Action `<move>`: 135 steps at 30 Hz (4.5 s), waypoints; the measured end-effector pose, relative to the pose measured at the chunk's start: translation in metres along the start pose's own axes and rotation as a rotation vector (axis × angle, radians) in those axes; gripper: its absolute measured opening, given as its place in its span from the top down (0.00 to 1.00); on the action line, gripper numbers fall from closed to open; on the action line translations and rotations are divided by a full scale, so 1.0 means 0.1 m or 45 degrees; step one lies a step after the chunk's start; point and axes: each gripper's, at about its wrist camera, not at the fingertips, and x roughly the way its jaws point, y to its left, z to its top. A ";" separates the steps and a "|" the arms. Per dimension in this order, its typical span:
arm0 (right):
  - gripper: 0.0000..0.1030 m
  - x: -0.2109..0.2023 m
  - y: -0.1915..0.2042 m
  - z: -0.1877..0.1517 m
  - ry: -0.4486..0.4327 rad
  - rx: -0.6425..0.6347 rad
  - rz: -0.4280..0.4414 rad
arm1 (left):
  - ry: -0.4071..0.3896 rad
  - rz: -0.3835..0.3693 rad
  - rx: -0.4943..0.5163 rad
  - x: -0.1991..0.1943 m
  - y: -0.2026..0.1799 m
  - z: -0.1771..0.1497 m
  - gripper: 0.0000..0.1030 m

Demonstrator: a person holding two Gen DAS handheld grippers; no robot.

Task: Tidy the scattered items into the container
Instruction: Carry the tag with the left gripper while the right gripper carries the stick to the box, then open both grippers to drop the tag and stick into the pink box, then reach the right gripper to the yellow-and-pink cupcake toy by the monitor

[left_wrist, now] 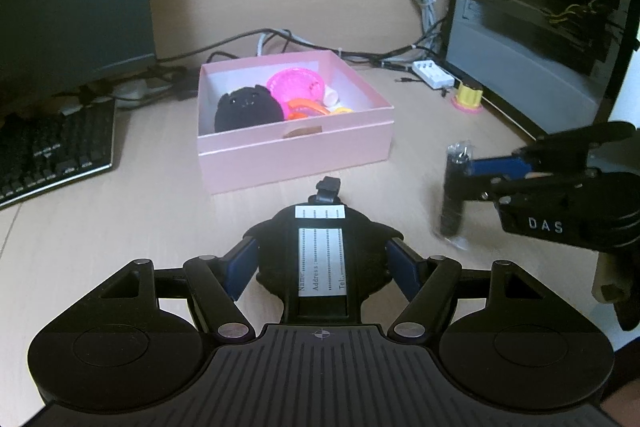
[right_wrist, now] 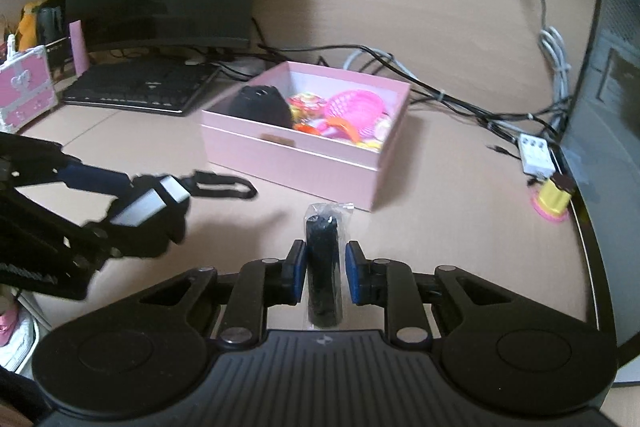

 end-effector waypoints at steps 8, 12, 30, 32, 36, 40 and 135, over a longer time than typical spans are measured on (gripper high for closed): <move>0.80 -0.10 0.07 0.13 -0.043 0.032 -0.036 | -0.045 -0.050 0.056 -0.01 0.07 0.09 0.27; 0.80 -0.16 0.07 0.16 -0.069 0.050 -0.050 | -0.080 -0.085 0.082 -0.05 0.09 0.16 0.27; 0.80 0.09 -0.42 1.38 -0.322 0.279 0.127 | -0.363 -0.121 0.097 0.36 0.56 1.59 0.25; 0.77 0.36 -0.56 1.54 -0.282 0.317 0.168 | -0.317 -0.118 0.078 0.56 0.67 1.75 0.14; 0.63 0.58 -0.89 1.54 -0.290 0.424 0.111 | -0.256 -0.102 0.035 0.68 0.74 1.74 0.11; 0.49 0.57 -1.03 1.18 -0.278 0.374 -0.073 | -0.121 -0.219 0.113 0.71 0.39 1.39 0.08; 0.48 1.22 -1.47 0.60 -0.085 0.261 -0.499 | 0.209 -0.206 0.132 1.03 -0.15 0.61 0.00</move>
